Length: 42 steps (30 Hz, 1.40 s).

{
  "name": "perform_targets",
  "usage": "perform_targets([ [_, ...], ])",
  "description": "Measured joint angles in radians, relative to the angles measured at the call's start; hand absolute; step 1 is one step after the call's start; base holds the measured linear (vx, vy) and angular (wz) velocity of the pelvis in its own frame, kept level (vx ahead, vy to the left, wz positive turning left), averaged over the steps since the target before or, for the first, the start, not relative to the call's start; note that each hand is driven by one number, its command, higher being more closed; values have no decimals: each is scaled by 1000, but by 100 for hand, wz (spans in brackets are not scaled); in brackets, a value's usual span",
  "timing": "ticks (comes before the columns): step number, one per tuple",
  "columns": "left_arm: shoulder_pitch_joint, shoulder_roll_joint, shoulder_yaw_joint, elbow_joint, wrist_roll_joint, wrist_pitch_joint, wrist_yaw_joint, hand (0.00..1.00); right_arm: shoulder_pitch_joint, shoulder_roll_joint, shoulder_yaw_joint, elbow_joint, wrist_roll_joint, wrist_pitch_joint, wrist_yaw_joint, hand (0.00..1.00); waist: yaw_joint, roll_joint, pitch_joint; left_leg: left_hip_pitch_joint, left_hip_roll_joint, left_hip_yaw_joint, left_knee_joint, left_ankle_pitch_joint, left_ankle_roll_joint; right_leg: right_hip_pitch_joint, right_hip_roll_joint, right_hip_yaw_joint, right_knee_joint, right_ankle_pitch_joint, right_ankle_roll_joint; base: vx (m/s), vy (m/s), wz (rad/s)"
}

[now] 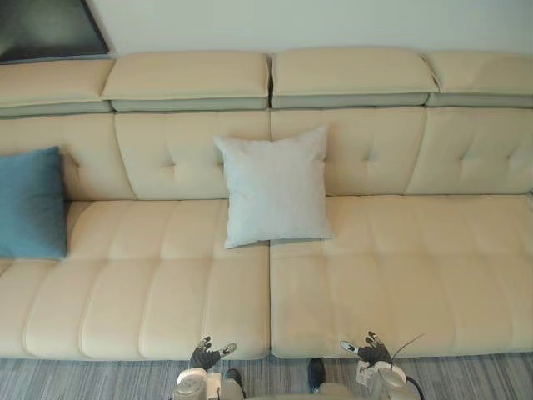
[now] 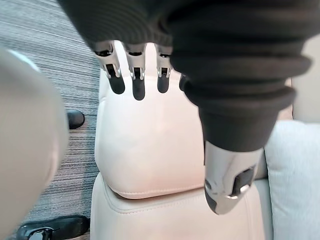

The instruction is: Pick up cushions and gather them together orderly.

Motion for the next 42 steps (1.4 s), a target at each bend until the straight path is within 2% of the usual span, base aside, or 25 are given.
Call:
perform_targets([
  [3, -73, 26, -36, 0, 0, 0, 1, 0, -25, 14, 11, -43, -2, 2, -6, 0, -2, -15, 20, -55, 4, 60, 24, -6, 12, -84, 8, 51, 1, 66, 23, -5, 30, -76],
  [4, -107, 31, -42, -5, 0, 0, 0, 0, -33, 10, 22, -47, -5, 3, -7, 0, -1, -14, 25, -84, 16, 66, 50, -7, 22, -125, 21, 40, 14, 109, 25, -101, 47, -104],
  [5, -138, 30, -40, -36, 2, 0, 1, 0, -37, 4, 52, -70, -21, 4, -8, 0, 17, -3, 35, -94, 48, 77, 57, 12, 56, -138, 44, 10, -22, 209, 37, -83, 14, -97],
  [6, -142, 29, -40, -43, 3, -1, 1, 0, -40, 4, 54, -79, -23, 4, -8, 0, 17, 5, 40, -86, 57, 78, 53, 12, 56, -139, 46, -8, -1, 198, 37, -67, 29, -83],
  [7, -150, 26, -41, -62, 9, -1, 1, 0, -42, 7, 53, -87, -35, 4, -8, 0, 14, 6, 52, -58, 56, 93, 39, 12, 56, -173, 33, -77, 211, 41, -14, -48, -1, -5],
  [8, -149, 28, -49, -86, 12, -1, 2, 0, -23, 8, 49, -74, -38, 5, -8, 0, 9, 11, 55, -25, 50, 92, 31, 12, 56, -179, -2, -146, 470, -125, -45, -46, 5, 13],
  [10, -118, 31, -49, -106, 11, -1, 2, 0, -3, 13, 51, -66, -39, 6, -5, 0, 11, 3, 41, -7, 42, 92, 36, 12, 56, -144, -46, -186, 627, -193, -30, -51, -92, 28],
  [11, -97, 42, -43, -108, 9, 0, 4, 0, -2, 12, 52, -51, -40, 6, -5, 0, 15, -26, 23, -10, 30, 94, 48, 13, 51, -119, -64, -184, 585, -231, 5, -60, -146, 3],
  [12, -91, 43, -34, -105, 7, 1, 5, 0, -11, 8, 52, -35, -40, 5, -6, 0, 22, -28, 19, -18, 31, 97, 48, 18, 44, -110, -53, -183, 542, -242, 5, -61, -179, -41],
  [13, -74, 37, -29, -92, 5, 7, 6, 0, -27, 0, 52, -27, -40, 5, -8, 0, 48, -7, 3, -45, 47, 98, 46, 23, 37, -86, -10, -162, 418, -236, -3, -71, -203, -73],
  [14, -66, 26, -35, -77, -1, 19, 6, 0, -54, -13, 54, -24, -39, 3, -10, 0, 57, 5, -6, -89, 61, 97, 45, 31, 25, -52, 25, -141, 265, -220, -28, -55, -165, -70],
  [15, -69, 26, -42, -69, -2, 20, 7, 0, -66, -16, 56, -20, -39, 3, -10, 0, 56, 9, -3, -103, 64, 93, 46, 32, 22, -49, 32, -140, 224, -211, -44, -72, -126, -43],
  [16, -78, 11, -66, -50, -2, 26, 7, 0, -79, -25, 58, -13, -39, 5, -12, 0, 55, 29, 17, -109, 83, 89, 46, 46, 9, -35, 49, -144, 182, -174, -58, -105, -61, -15],
  [19, -61, -32, -120, -33, -2, 29, 4, 0, -39, -25, 52, 5, -39, 11, -21, 0, 47, 28, 25, -69, 95, 46, 78, 59, -6, 31, 60, -162, 178, -170, -66, -128, -83, 8],
  [21, -55, -44, -120, -37, -2, 27, 4, 0, -16, -28, 38, 5, -38, 11, -26, 0, 41, 30, 24, -64, 89, 6, 67, 62, -12, 26, 56, -175, 182, -174, -73, -196, -33, 14],
  [23, -58, -39, -118, -39, -2, 27, 4, 0, -9, -27, 24, 5, -37, 12, -28, 0, 38, 25, 26, -73, 65, -28, 52, 57, -5, -7, 32, -187, 202, -174, -86, -185, 56, 9],
  [25, -40, -39, -116, -35, -2, 29, 4, 0, 23, -26, -17, 6, -36, 14, -28, 0, 37, 26, 25, -75, 32, -79, 172, -34, 9, -9, 7, -191, 196, -163, -81, -114, 144, 10],
  [26, -29, -38, -115, -34, -2, 29, 4, 0, 33, -27, -28, 6, -36, 15, -28, 0, 34, 33, 21, -61, 24, -79, 173, -57, 11, -9, 3, -193, 195, -160, -74, -84, 186, 14],
  [27, -16, -33, -114, -33, -2, 31, 4, 0, 41, -30, -42, 10, -36, 15, -28, 0, 27, 46, 13, -46, 13, -78, 134, -76, 30, -10, 0, -193, 193, -156, -56, -75, 178, 6],
  [29, 18, -1, -106, -15, -2, 38, 6, 0, 56, 4, -42, 29, -35, 23, -19, 0, 24, 16, -15, -9, -40, -72, 18, -32, 41, 11, -33, -194, 117, -113, -27, -40, 166, 10],
  [31, 26, 29, -106, -15, -2, 38, 6, 0, 60, 20, -42, 49, -35, 24, -11, 0, 19, -4, -40, 1, -71, -80, -53, 1, 54, 27, -48, -198, 63, -79, -18, 59, 111, 22],
  [35, 24, 48, -105, 9, -2, 39, 7, 0, 48, 19, -43, 52, -34, 25, -7, 0, 6, 0, -39, 36, -103, -111, -106, 47, 79, 78, -64, -223, 6, -49, -4, 85, 70, 23],
  [42, 19, 48, -78, 24, -1, 41, 9, 0, -8, 12, -39, 55, -35, 23, -7, 0, 2, -12, -32, 79, -113, -129, -124, 47, 79, 141, -61, -233, -41, -47, -5, 84, -3, 4],
])
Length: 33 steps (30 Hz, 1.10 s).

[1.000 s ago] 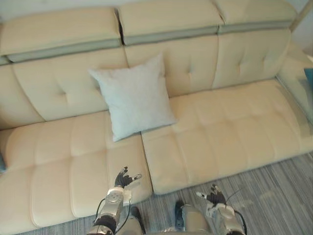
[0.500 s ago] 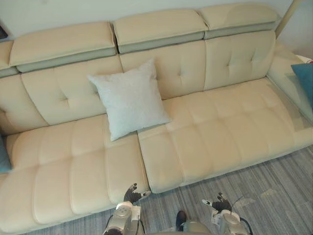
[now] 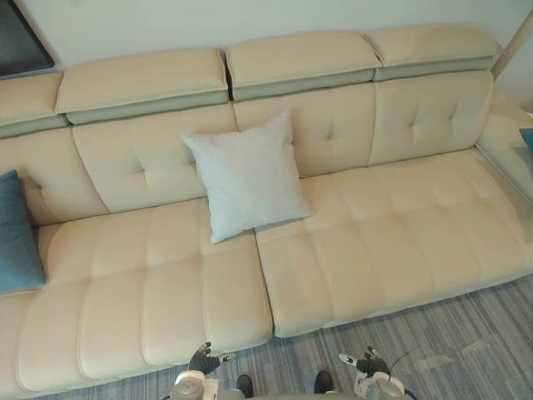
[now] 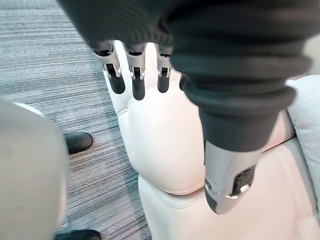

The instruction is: Pick up cushions and gather them together orderly.

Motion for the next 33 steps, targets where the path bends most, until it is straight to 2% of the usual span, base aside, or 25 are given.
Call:
perform_targets([
  [8, 0, 17, 12, 19, 2, 2, 12, 0, -7, -2, 3, 37, -1, 1, 0, 0, -4, -25, 19, 31, -2, 29, -24, -6, 1, 4, 1, 26, -4, -1, -4, -16, 1, -11],
  [12, -17, 27, 12, 18, 1, 6, 15, 0, -59, -9, 8, 31, -2, 0, -1, 0, -5, -19, 56, -59, 45, 120, 150, -102, 1, -106, 26, 98, 88, -2, -10, -111, -5, -78],
  [13, -29, 29, 12, 17, 0, 6, 15, 0, -66, -14, 22, 31, -3, 0, -1, 0, -3, -13, 60, -92, 74, 153, 208, -133, 0, -145, 42, 86, 111, 10, -27, -131, -27, -120],
  [14, -39, 31, 12, 17, 0, 6, 16, 0, -72, -23, 48, 31, -4, 0, -1, 0, -5, -2, 69, -108, 114, 209, 247, -154, 2, -169, 56, 24, 113, 31, -57, -99, -29, -107],
  [15, -47, 31, 12, 17, 0, 6, 16, 0, -74, -27, 50, 30, -4, 1, -1, 0, -6, 3, 73, -108, 126, 226, 253, -155, 3, -170, 54, -1, 113, 32, -69, -57, -33, -90],
  [16, -55, 29, 12, 17, 0, 6, 16, 0, -80, -32, 50, 30, -4, 1, -2, 0, -7, 13, 79, -103, 141, 253, 257, -157, 2, -171, 50, -65, 123, 6, -121, -47, -37, -76],
  [17, -64, 30, 10, 13, 1, 6, 16, 0, -76, -42, 50, 30, -4, 2, -3, 0, -7, 16, 82, -83, 157, 294, 254, -157, 2, -172, 28, -171, 160, -26, -148, -25, -33, -90],
  [18, -69, 30, 7, 5, 0, 6, 16, 0, -76, -47, 51, 31, -5, 3, -5, 0, -6, 21, 85, -67, 170, 321, 257, -156, 1, -175, 12, -217, 186, -34, -142, -10, -53, -99],
  [20, -79, 52, 7, -6, 1, 4, 18, 0, -76, -47, 59, 31, -7, 5, -13, 0, -6, 24, 86, -54, 206, 357, 283, -157, -4, -170, -14, -234, 215, -28, -127, 7, -109, -78],
  [21, -90, 68, 7, -6, 1, 4, 20, 0, -75, -47, 71, 30, -10, 8, -15, 0, -8, 20, 83, -52, 229, 367, 300, -159, -24, -170, -34, -227, 218, -13, -109, 12, -230, -60],
  [23, -106, 82, 7, -6, 0, 3, 26, 0, -75, -47, 81, 31, -37, 10, -19, 0, -9, 14, 80, -47, 265, 390, 306, -152, -60, -196, -36, -214, 235, -37, -53, 10, -351, -59],
  [24, -113, 78, 7, -5, 0, 2, 30, 0, -84, -56, 83, 29, -43, 11, -21, 0, -11, 21, 82, -35, 289, 408, 288, -131, -95, -218, -29, -242, 276, -97, -55, 8, -340, -59],
  [26, -113, 57, 7, -5, 0, 0, 31, 0, -81, -73, 85, 29, -43, 11, -22, 0, -10, 33, 82, 8, 315, 426, 244, -114, -127, -219, -32, -307, 346, -150, -50, 68, -356, -55],
  [27, -105, 41, 7, -1, 1, 0, 29, 0, -75, -78, 85, 33, -43, 11, -22, 0, -14, 41, 78, 34, 345, 426, 233, -90, -164, -216, 4, -293, 370, -167, -75, 153, -457, -55],
  [28, -95, 30, 8, -2, 0, 0, 29, 0, -64, -81, 87, 34, -43, 11, -23, 0, -16, 43, 70, 32, 379, 419, 271, -77, -184, -219, 36, -286, 383, -186, -98, 149, -401, -57],
  [29, -95, 25, 8, -2, 0, 0, 29, 0, -63, -81, 90, 34, -43, 11, -23, 0, -16, 42, 71, 22, 409, 408, 326, -69, -184, -217, 61, -274, 386, -200, -111, 156, -403, -81],
  [30, -88, 18, 11, -2, 1, 2, 27, 0, -64, -82, 104, 32, -43, 10, -24, 0, -15, 39, 70, -26, 464, 374, 472, -34, -118, -211, 98, -242, 385, -213, -128, 163, -398, -91],
  [31, -82, 14, 14, -3, 2, 4, 26, 0, -64, -85, 126, 33, -43, 9, -28, 0, -15, 32, 79, -98, 488, 290, 624, -1, 17, -188, 127, -199, 371, -212, -150, 173, -377, -108],
  [32, -75, 7, 13, -3, 2, 3, 24, 0, -64, -88, 137, 37, -43, 9, -30, 0, -5, 30, 84, -143, 471, 200, 732, -37, 31, -170, 139, -169, 360, -210, -160, 207, -272, -131],
  [33, -58, 4, 5, -3, 0, 3, 21, 0, -67, -90, 142, 41, -42, 10, -31, 0, 6, 23, 92, -191, 396, 89, 835, -102, -7, -144, 152, -112, 344, -208, -183, 222, -158, -146],
])
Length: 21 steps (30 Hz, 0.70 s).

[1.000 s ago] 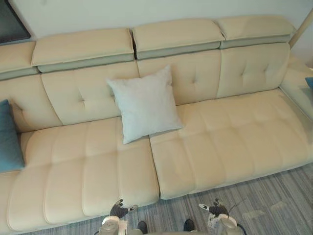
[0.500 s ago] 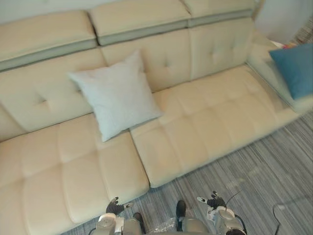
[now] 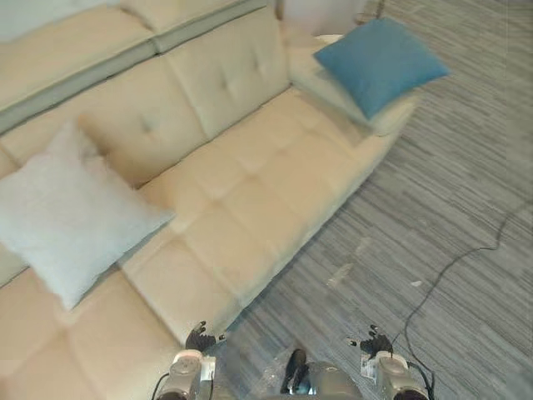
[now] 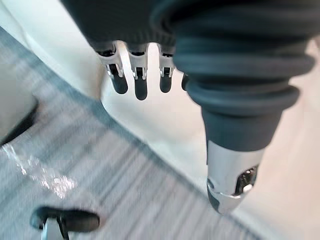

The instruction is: Pick up cushions and gather them together orderly.

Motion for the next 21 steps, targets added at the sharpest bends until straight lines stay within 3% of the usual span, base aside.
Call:
perform_targets([
  [1, 1, -3, -4, -7, 0, 0, -1, 0, -6, 1, 3, 1, 0, 0, -2, 0, 3, 3, 8, -30, -75, -71, 35, -34, -20, 40, 16, 43, -32, 4, -7, 272, -126, -133],
  [3, 8, -5, -14, -23, -1, -3, 0, 0, 0, -9, 3, 15, 1, 0, -4, 0, 11, 11, 23, -73, -163, -121, 32, -71, -11, 98, 40, 100, -75, 6, -10, 209, -46, -102],
  [4, 5, -6, -24, -26, -2, -4, -1, 0, -1, -11, 1, 29, 2, 4, -6, 0, 20, 27, 25, -111, -218, -129, -3, -89, -5, 127, 53, 140, -94, 5, -12, 224, 38, -108],
  [6, 1, -14, -36, -29, -3, -4, -2, 0, -3, -11, -16, 28, 2, 7, -9, 0, 34, 33, 29, -150, -325, -160, -188, -92, -9, 147, 56, 199, -118, 5, -10, 291, 76, -104],
  [8, -1, -32, -36, -40, -20, -4, -3, 0, -12, -8, -24, 25, 2, 7, -11, 0, 52, 49, 32, -159, -420, -230, -501, -11, -35, 178, 58, 276, -165, 0, 0, 292, 102, -103],
  [10, 4, -37, -33, -40, -23, -6, -4, 0, -14, 0, -24, 25, 2, 7, -13, 0, 77, 56, 26, -119, -431, -234, -611, 154, -18, 197, 59, 347, -180, -6, 24, 349, 130, -96],
  [11, 6, -36, -33, -41, -26, -6, -4, 0, -16, 13, -27, 22, 2, 7, -14, 0, 86, 46, 26, -111, -439, -199, -595, 137, 51, 202, 41, 376, -168, -30, 46, 490, 155, -89],
  [12, 3, -41, -33, -42, -33, -4, -4, 0, -12, 20, -38, 17, 1, 8, -13, 0, 88, 39, 29, -105, -440, -169, -572, 108, 64, 195, 29, 381, -129, -52, 69, 472, 133, -86],
  [13, 5, -41, -32, -50, -41, -3, -4, 0, -3, 36, -58, -10, 0, 8, -14, 0, 103, 32, 33, -74, -439, -126, -555, 72, 73, 163, 14, 386, -10, -90, 124, 384, 106, -73],
  [14, 9, -42, -33, -52, -42, -3, -3, 0, 3, 45, -64, -23, 0, 7, -14, 0, 105, 30, 34, -50, -438, -107, -550, 51, 80, 137, 9, 386, 80, -105, 152, 376, 102, -85],
  [15, 19, -39, -34, -52, -41, -1, -4, 0, 11, 59, -63, -37, 0, 5, -11, 0, 97, 28, 34, 0, -438, -88, -543, 12, 87, 75, -5, 360, 268, -106, 259, 302, 77, -65],
  [16, 23, -37, -37, -52, -41, 2, -4, 0, 22, 66, -63, -45, 0, 3, -11, 0, 90, 28, 32, 32, -438, -80, -539, -14, 87, 23, -20, 333, 404, -93, 325, 377, 79, -50],
  [17, 22, -36, -41, -52, -41, 5, -3, 0, 35, 72, -63, -54, 0, 2, -10, 0, 87, 24, 30, 61, -438, -75, -537, -28, 87, -18, -42, 292, 499, -93, 320, 384, 43, -18],
  [18, 16, -31, -49, -52, -41, 10, -3, 0, 47, 75, -64, -51, 0, 3, -9, 0, 86, 12, 28, 97, -438, -68, -544, -42, 86, -59, -88, 228, 562, -106, 290, 472, 8, -3],
  [20, 0, -32, -48, -49, -41, 15, -3, 0, 61, 80, -67, -50, 0, 8, -9, 0, 80, -4, 23, 159, -425, -58, -584, -42, 86, -98, -158, 96, 506, -137, 216, 426, -64, -9],
  [21, -2, -33, -46, -48, -41, 16, -3, 0, 58, 81, -67, -50, 0, 8, -9, 0, 76, 0, 24, 181, -412, -57, -599, -42, 86, -109, -164, 62, 462, -140, 200, 367, -112, -23],
])
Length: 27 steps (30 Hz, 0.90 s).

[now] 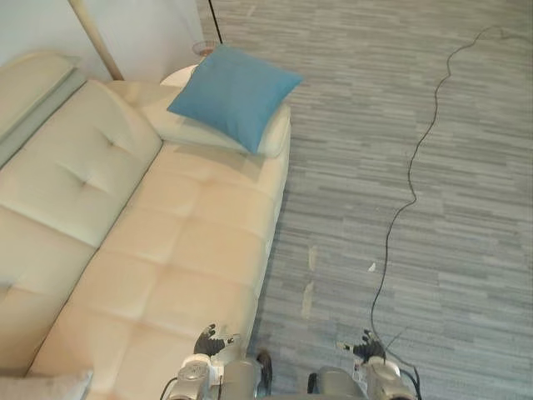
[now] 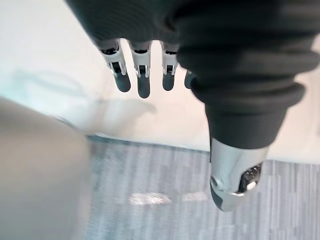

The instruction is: Pick up cushions and gather them together orderly.

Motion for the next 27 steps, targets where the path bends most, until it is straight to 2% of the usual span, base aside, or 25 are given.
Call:
perform_targets([
  [2, -1, 2, 0, 0, 0, 0, 0, 0, -19, -4, 0, 2, 0, 0, 0, 0, -17, 22, 4, 60, 54, 0, -52, -12, -22, -50, 13, -55, -162, 31, -23, 364, -153, -22],
  [3, -2, 7, -1, 0, 0, 0, 2, 0, -24, -4, 0, 3, 0, 0, 0, 0, -30, 27, 7, 73, 64, -1, -68, -9, -28, -70, 13, -59, -227, 62, -26, 374, -208, -8],
  [5, -5, 19, -4, 6, 0, 0, 4, 0, -23, -11, -1, 2, 0, 1, -2, 0, -47, 10, 3, 127, 75, -6, -93, -13, -70, -88, 20, -12, -431, 209, -35, 463, -311, 8],
  [6, -3, 22, -3, 11, 1, 0, 4, 0, -14, -11, -6, 3, 0, 1, -2, 0, -47, 4, 0, 149, 73, -13, -89, -24, -88, -84, 20, 15, -467, 259, -44, 584, -445, 26],
  [7, 12, 26, 3, 11, 1, -1, 5, 0, 6, -9, -10, 3, 5, 0, 1, 0, -49, -18, -13, 163, 70, -32, -64, -44, -116, -89, 14, 35, -446, 331, -73, 517, -398, 31],
  [8, 13, 17, 14, 20, 2, -2, 11, 0, 1, -28, -35, 6, 0, 1, -1, 0, -61, 15, -20, 127, 113, -68, 57, -55, -136, -91, 43, 25, -375, 278, -108, 496, -398, 29],
  [9, 12, 12, 15, 23, 3, -1, 11, 0, 0, -38, -36, 5, 0, 0, 0, 0, -62, 27, -26, 70, 135, -94, 176, -48, -149, -83, 59, 14, -373, 248, -114, 475, -382, 9],
  [10, 9, -11, 48, 18, 3, -1, 10, 0, -7, -42, -35, -2, 0, -1, -1, 0, -53, 53, -20, -38, 177, -123, 405, 13, -152, -58, 90, -5, -369, 213, -142, 570, -451, -7],
  [11, 13, -23, 64, 19, 3, 0, 10, 0, -15, -44, -36, 4, 3, 1, -4, 0, -45, 65, -7, -121, 221, -127, 593, 52, -129, -13, 120, -10, -371, 188, -168, 487, -360, -20],
  [12, 18, -22, 64, 19, 3, 0, 7, 0, -16, -39, -35, 10, 3, 1, -5, 0, -40, 62, 2, -154, 241, -123, 684, 44, -118, 24, 136, -10, -380, 174, -183, 479, -302, -18],
  [13, 13, -11, 63, 3, 3, -1, 4, 0, -12, -31, -35, 11, 6, 1, -7, 0, -35, 47, 16, -196, 250, -108, 773, 25, -111, 98, 148, -11, -406, 158, -195, 448, -261, -4],
  [14, 5, -2, 57, -9, 2, -1, 5, 0, -11, -13, -35, 6, 18, 1, -11, 0, -33, 26, 28, -232, 241, -84, 793, 10, -109, 165, 143, -14, -439, 141, -194, 425, -247, 13],
  [16, 2, -3, 37, -32, 2, -4, 5, 0, 0, -12, -37, 1, 47, -1, -18, 0, -36, 10, 32, -309, 215, -46, 727, 0, -107, 241, 136, -25, -496, 122, -186, 371, -165, 19],
  [18, -12, -14, 30, -39, 1, -4, 4, 0, -13, -16, -57, -2, 51, -1, -22, 0, -30, 17, 30, -355, 171, -10, 524, -9, -108, 298, 133, -23, -549, 116, -177, 355, -57, 3],
  [19, -14, -18, 30, -34, 1, -1, 4, 0, -18, -15, -70, -3, 51, -1, -24, 0, -30, 16, 30, -365, 133, -6, 390, -5, -112, 316, 127, -22, -567, 110, -167, 361, -1, -5],
  [20, -13, -22, 25, -30, 1, -1, 4, 0, -19, -26, -78, 2, 51, -2, -26, 0, -29, 21, 26, -348, 96, -25, 217, 31, -132, 335, 126, -16, -589, 103, -154, 432, 38, -26],
  [21, -3, -23, -1, -29, 0, -2, 4, 0, -12, -36, -76, 11, 48, 0, -29, 0, -19, 44, 11, -334, 69, -60, 40, 91, -114, 351, 141, 1, -604, 79, -131, 371, 79, -42],
  [22, 4, -22, -3, -27, 1, -2, 2, 0, -15, -36, -77, 12, 47, 0, -28, 0, -14, 51, 5, -339, 65, -83, 55, 136, -64, 351, 140, 16, -578, 44, -121, 320, 116, -50],
  [23, 7, -17, 1, -23, 1, -2, 2, 0, -14, -26, -77, 9, 43, 1, -28, 0, -9, 42, -10, -339, 48, -80, 90, 154, -48, 353, 119, 33, -534, 2, -101, 620, 133, -49],
  [24, 8, -2, -1, -11, 0, -1, 3, 0, 13, -9, -76, 2, 41, 0, -24, 0, -6, -8, -27, -305, 15, -41, 105, 114, -38, 311, 64, 66, -372, -29, -63, 645, 117, -38],
  [25, 9, 1, -4, -9, 0, -1, 2, 0, 15, -6, -76, 2, 40, 0, -21, 0, -7, -15, -31, -291, 9, -31, 104, 103, -33, 287, 49, 72, -304, -23, -53, 647, 105, -29],
  [26, 8, 7, -11, -7, 0, -1, 2, 0, 16, 0, -76, 2, 39, 0, -19, 0, -7, -24, -31, -269, -2, -28, 105, 83, -30, 249, 30, 86, -195, -4, -23, 421, 90, -5],
  [27, 7, 14, -24, -6, 0, 1, 0, 0, 17, 9, -76, 0, 39, 0, -18, 0, -13, -38, -29, -231, -16, -31, 105, 50, -19, 172, -2, 97, -1, 73, 14, 524, 73, 12],
])
